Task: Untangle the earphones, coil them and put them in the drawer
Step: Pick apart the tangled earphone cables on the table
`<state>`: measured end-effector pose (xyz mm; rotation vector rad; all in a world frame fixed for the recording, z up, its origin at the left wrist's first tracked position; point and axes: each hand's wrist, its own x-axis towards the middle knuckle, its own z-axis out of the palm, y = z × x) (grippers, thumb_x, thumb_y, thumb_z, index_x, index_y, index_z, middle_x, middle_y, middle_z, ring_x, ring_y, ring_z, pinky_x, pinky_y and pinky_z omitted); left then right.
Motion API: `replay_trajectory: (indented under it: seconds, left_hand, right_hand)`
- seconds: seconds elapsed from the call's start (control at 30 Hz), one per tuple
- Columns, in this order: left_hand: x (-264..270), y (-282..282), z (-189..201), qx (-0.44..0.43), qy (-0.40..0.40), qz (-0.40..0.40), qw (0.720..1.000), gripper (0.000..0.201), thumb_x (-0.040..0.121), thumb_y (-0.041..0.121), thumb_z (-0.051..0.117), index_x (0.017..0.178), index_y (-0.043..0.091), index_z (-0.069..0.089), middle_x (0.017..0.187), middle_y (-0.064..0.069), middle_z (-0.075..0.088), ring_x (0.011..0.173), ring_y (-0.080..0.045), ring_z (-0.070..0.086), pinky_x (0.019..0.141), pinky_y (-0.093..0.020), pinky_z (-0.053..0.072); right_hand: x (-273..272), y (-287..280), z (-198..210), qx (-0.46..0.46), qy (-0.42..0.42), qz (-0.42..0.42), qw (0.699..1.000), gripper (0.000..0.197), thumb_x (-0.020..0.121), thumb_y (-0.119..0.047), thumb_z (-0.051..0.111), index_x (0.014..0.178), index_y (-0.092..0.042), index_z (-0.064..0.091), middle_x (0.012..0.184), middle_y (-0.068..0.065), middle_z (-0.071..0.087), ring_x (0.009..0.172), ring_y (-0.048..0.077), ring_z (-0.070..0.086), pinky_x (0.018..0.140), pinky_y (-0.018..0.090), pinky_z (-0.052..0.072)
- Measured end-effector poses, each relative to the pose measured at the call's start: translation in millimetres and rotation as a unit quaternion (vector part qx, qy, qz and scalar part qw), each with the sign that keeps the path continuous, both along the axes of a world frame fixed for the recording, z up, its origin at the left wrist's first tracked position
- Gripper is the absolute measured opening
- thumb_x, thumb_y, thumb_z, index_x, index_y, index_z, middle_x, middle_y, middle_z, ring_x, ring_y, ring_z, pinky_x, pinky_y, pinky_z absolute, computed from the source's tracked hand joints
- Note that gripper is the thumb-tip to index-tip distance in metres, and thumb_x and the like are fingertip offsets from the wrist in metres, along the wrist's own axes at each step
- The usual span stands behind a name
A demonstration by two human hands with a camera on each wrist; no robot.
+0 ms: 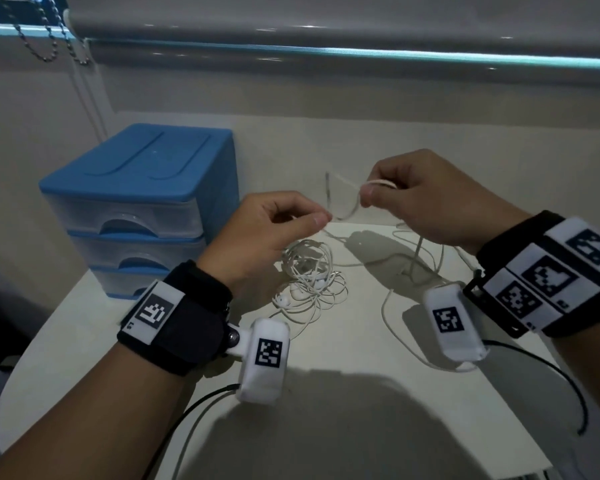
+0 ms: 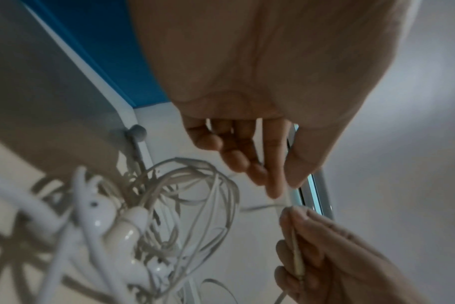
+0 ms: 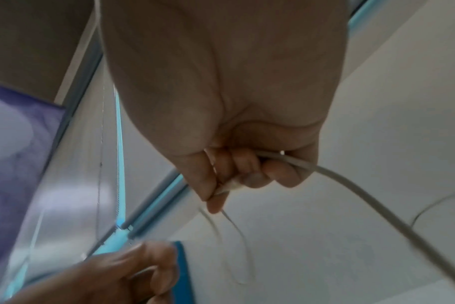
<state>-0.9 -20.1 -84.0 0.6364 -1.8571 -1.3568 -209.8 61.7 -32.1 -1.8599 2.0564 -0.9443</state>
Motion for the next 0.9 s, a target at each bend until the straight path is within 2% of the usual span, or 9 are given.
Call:
replay_trajectory:
  seconds: [0.13,0.2,0.3,0.37,0.43,0.53,0.6,0.77,0.9]
  left_hand:
    - [2.8,0.0,-3.3,0.04,-0.134,-0.062,0.988,0.021,0.086,0.022,0.079,0.106,0.016,0.077,0.089,0.006,0.075,0.078,-0.005,0.068,0.072,-0.013,0.052]
    - [3.5,-1.0,-3.2,0.003,-0.206,-0.087,0.975,0.025,0.084,0.03,0.081,0.108,0.025,0.077,0.096,0.008,0.077,0.087,-0.007,0.072,0.084,-0.021,0.056]
    - [4.4,-3.0,-2.6,-0.01,-0.247,-0.085,0.965,0.017,0.085,0.024,0.082,0.101,0.023,0.078,0.094,-0.001,0.079,0.083,-0.022,0.074,0.082,-0.04,0.059]
    - [5.8,-4.1,-2.8,0.012,-0.245,-0.082,0.966,0.008,0.088,0.016,0.079,0.096,0.015,0.078,0.087,-0.011,0.078,0.067,-0.022,0.067,0.067,-0.04,0.054]
    - [5.7,-4.8,-4.1,0.009,-0.252,-0.076,0.965,0.004,0.091,0.013,0.075,0.091,0.013,0.079,0.085,-0.019,0.076,0.064,-0.024,0.063,0.065,-0.038,0.051]
    - [4.5,-8.8,-8.5,0.005,-0.251,-0.06,0.966,0.014,0.093,0.012,0.07,0.084,0.016,0.08,0.086,-0.02,0.075,0.07,-0.029,0.063,0.07,-0.04,0.049]
    - [3.8,-9.9,-9.1,-0.003,-0.254,-0.044,0.966,0.019,0.094,0.015,0.068,0.082,0.019,0.082,0.083,-0.009,0.078,0.075,-0.023,0.067,0.077,-0.039,0.052]
    - [3.8,-8.6,-5.2,-0.012,-0.251,-0.018,0.968,0.023,0.096,0.019,0.063,0.082,0.012,0.08,0.086,-0.005,0.078,0.081,-0.015,0.068,0.092,-0.037,0.052]
    - [1.7,-2.3,-1.3,0.078,-0.156,-0.012,0.985,0.026,0.095,0.003,0.05,0.096,0.001,0.075,0.079,-0.015,0.074,0.07,-0.016,0.066,0.068,-0.024,0.052]
  right_hand:
    - [-8.5,-1.1,-8.5,0.187,0.122,0.043,0.974,0.008,0.093,-0.033,0.069,0.101,-0.033,0.072,0.101,-0.015,0.067,0.096,0.009,0.063,0.09,0.033,0.051]
    - [-8.2,4.1,-10.6,0.286,0.187,0.079,0.936,0.038,0.09,-0.028,0.07,0.124,-0.042,0.062,0.121,-0.018,0.055,0.114,0.009,0.055,0.102,0.033,0.045]
    - [-8.9,7.6,-12.5,0.347,0.222,0.129,0.902,0.053,0.083,-0.017,0.067,0.094,-0.067,0.055,0.096,-0.019,0.05,0.089,0.011,0.055,0.073,0.023,0.045]
    - [-10.7,5.8,-18.2,0.344,0.243,0.104,0.901,0.046,0.083,-0.018,0.07,0.099,-0.057,0.052,0.097,-0.019,0.046,0.087,0.012,0.053,0.063,0.017,0.037]
    - [-12.2,2.1,-24.5,0.31,0.264,0.076,0.91,0.037,0.085,-0.023,0.073,0.113,-0.039,0.055,0.103,-0.02,0.053,0.093,0.009,0.054,0.07,0.018,0.039]
    - [-13.6,-6.5,-30.5,0.273,0.303,0.082,0.909,0.014,0.091,-0.028,0.072,0.095,-0.029,0.059,0.085,-0.02,0.053,0.086,0.009,0.053,0.072,0.022,0.039]
    - [-12.2,-13.4,-30.3,0.258,0.323,0.077,0.907,0.008,0.094,-0.027,0.068,0.09,-0.024,0.062,0.084,-0.013,0.057,0.086,0.015,0.057,0.075,0.026,0.041]
    - [-14.9,-34.0,-29.4,0.206,0.337,-0.028,0.918,0.017,0.101,-0.019,0.053,0.087,-0.012,0.06,0.093,0.009,0.059,0.083,0.03,0.063,0.067,0.033,0.045]
    - [-20.2,-44.0,-27.9,0.132,0.299,-0.069,0.943,0.018,0.099,-0.012,0.051,0.082,-0.019,0.057,0.092,0.008,0.058,0.081,0.03,0.06,0.065,0.032,0.041]
